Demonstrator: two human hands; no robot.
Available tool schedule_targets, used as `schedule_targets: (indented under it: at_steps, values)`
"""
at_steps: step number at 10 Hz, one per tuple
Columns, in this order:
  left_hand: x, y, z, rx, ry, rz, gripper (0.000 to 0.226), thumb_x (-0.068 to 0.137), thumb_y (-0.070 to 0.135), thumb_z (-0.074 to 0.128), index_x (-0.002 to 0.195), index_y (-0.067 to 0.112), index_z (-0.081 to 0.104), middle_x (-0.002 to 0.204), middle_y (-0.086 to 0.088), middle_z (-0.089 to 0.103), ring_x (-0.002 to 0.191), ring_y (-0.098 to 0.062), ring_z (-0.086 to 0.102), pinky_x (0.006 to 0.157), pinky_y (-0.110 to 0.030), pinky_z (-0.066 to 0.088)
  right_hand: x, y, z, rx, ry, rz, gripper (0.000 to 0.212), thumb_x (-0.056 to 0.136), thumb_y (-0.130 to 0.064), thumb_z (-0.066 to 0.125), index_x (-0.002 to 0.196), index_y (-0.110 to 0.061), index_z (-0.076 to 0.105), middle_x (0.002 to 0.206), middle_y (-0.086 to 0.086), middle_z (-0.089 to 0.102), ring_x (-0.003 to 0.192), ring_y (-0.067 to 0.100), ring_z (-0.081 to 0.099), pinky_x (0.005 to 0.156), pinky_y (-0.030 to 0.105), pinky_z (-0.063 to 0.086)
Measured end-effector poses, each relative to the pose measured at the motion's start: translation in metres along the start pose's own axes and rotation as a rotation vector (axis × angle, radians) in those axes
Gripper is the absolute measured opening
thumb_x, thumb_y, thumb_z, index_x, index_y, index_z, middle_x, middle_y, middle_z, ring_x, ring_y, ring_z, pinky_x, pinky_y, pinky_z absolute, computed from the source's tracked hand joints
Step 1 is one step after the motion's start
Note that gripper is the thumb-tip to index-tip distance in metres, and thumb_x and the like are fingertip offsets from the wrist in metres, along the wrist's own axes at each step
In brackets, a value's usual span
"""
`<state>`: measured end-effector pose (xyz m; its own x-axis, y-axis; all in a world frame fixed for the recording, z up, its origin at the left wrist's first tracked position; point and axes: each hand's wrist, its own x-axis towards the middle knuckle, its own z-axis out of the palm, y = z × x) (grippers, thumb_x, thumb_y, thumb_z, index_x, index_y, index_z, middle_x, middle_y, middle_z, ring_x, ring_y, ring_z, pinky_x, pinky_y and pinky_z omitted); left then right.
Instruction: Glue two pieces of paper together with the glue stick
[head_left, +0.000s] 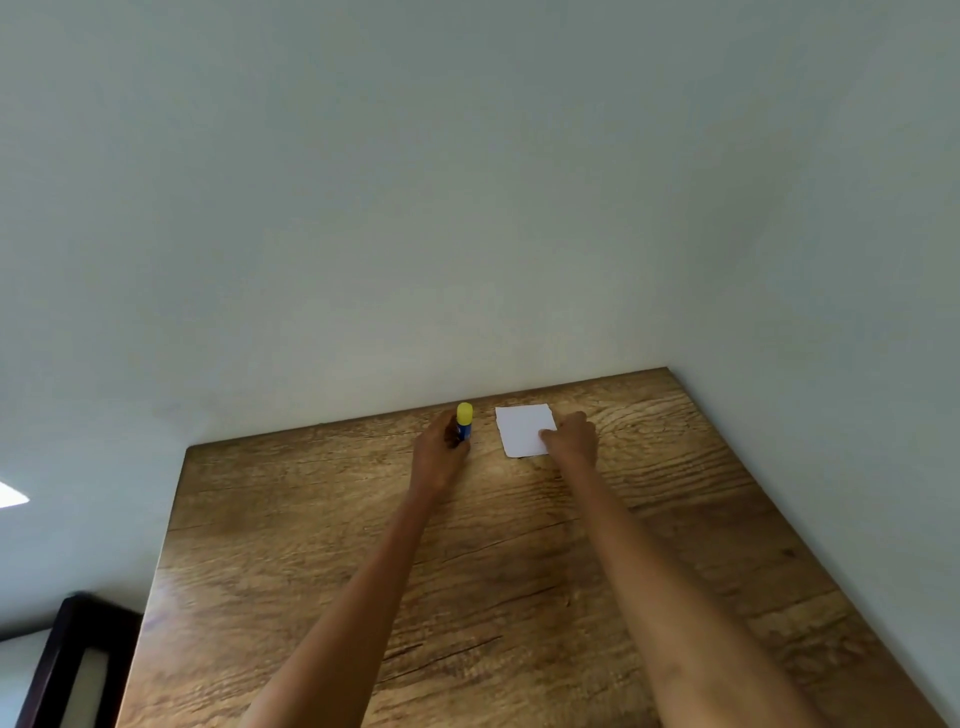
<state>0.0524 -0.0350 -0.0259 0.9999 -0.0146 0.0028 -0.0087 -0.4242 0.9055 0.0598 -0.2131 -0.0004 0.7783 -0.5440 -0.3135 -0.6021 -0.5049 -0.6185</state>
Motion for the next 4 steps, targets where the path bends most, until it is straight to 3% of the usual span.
schedule_targets:
  at_steps: [2,3,4]
  values:
    - [-0.001,-0.003,0.0,-0.038,-0.021,0.004,0.037,0.081,-0.002,0.063,0.117,0.009,0.058,0.107,-0.009,0.065,0.09,-0.016,0.059,0.077,-0.022,0.043,-0.002,0.001,-0.001,0.017,0.007,-0.009,0.049,0.085,-0.017,0.065,0.126,0.001,0.044,0.131,0.02,0.05,0.12,0.034,0.049,0.096,0.039,0.047]
    - [-0.002,-0.001,-0.004,-0.056,-0.07,-0.004,0.051,0.078,0.001,0.068,0.126,0.01,0.051,0.115,-0.007,0.061,0.096,-0.014,0.056,0.079,-0.021,0.042,-0.004,-0.001,-0.004,0.065,0.025,-0.008,0.047,0.086,-0.02,0.064,0.123,0.001,0.046,0.129,0.02,0.05,0.117,0.034,0.05,0.094,0.039,0.047]
    - [-0.009,-0.003,-0.007,-0.137,-0.011,-0.024,0.066,0.079,0.011,0.072,0.136,0.012,0.039,0.123,0.0,0.052,0.114,-0.017,0.051,0.091,-0.028,0.043,-0.013,0.004,-0.002,0.127,0.156,-0.078,0.036,0.09,-0.023,0.057,0.119,-0.003,0.05,0.125,0.018,0.05,0.113,0.031,0.05,0.085,0.036,0.046]
